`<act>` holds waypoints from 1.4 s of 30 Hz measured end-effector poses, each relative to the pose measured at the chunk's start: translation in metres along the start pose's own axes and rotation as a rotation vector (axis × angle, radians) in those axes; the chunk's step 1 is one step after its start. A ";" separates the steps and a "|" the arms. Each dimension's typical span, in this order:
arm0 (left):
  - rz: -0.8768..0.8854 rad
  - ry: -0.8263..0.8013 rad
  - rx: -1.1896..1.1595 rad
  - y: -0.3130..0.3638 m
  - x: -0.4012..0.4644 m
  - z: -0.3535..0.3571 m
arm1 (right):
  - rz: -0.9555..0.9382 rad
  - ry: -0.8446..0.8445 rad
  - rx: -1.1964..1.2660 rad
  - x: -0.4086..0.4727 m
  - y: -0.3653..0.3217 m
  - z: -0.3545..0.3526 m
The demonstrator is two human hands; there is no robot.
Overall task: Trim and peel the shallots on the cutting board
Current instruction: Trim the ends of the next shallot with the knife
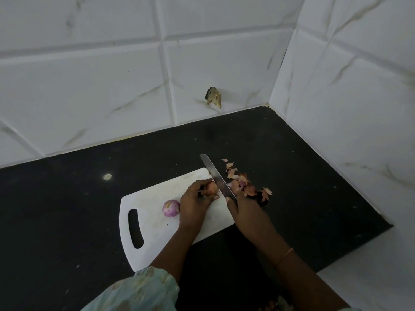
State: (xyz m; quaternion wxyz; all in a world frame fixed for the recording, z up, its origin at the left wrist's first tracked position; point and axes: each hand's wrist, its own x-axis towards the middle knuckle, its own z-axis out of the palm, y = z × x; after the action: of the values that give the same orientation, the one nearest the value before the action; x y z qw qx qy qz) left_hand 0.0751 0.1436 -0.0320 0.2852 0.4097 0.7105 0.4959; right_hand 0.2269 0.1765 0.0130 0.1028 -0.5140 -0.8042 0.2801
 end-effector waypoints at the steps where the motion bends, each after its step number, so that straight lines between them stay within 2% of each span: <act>1: -0.001 0.000 -0.002 0.000 0.000 0.000 | -0.003 -0.009 0.007 0.002 0.000 -0.002; 12: 0.010 -0.020 0.012 0.000 0.001 0.001 | 0.012 0.037 -0.217 0.007 -0.009 0.003; 14: 0.024 -0.035 0.013 0.001 0.001 0.001 | 0.017 0.027 -0.197 0.010 -0.006 0.004; 19: 0.043 -0.059 0.018 -0.001 0.003 -0.001 | 0.028 -0.125 0.081 0.013 0.010 -0.001; 26: 0.040 -0.044 0.032 -0.004 0.005 0.001 | 0.009 -0.139 0.130 0.019 0.015 -0.001; 30: 0.038 -0.040 0.016 -0.006 0.002 0.001 | 0.079 -0.167 -0.028 0.014 0.010 0.012; 36: 0.057 -0.031 0.061 -0.004 0.001 0.000 | 0.106 -0.035 -0.199 0.001 -0.001 0.026; 42: 0.094 0.007 0.009 -0.003 -0.003 0.001 | 0.122 0.037 -0.221 -0.010 -0.004 0.031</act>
State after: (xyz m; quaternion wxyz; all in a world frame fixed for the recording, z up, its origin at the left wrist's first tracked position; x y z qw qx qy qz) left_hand 0.0759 0.1411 -0.0353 0.2572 0.4421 0.6938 0.5071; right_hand 0.2142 0.1553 -0.0091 0.0432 -0.5755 -0.7952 0.1859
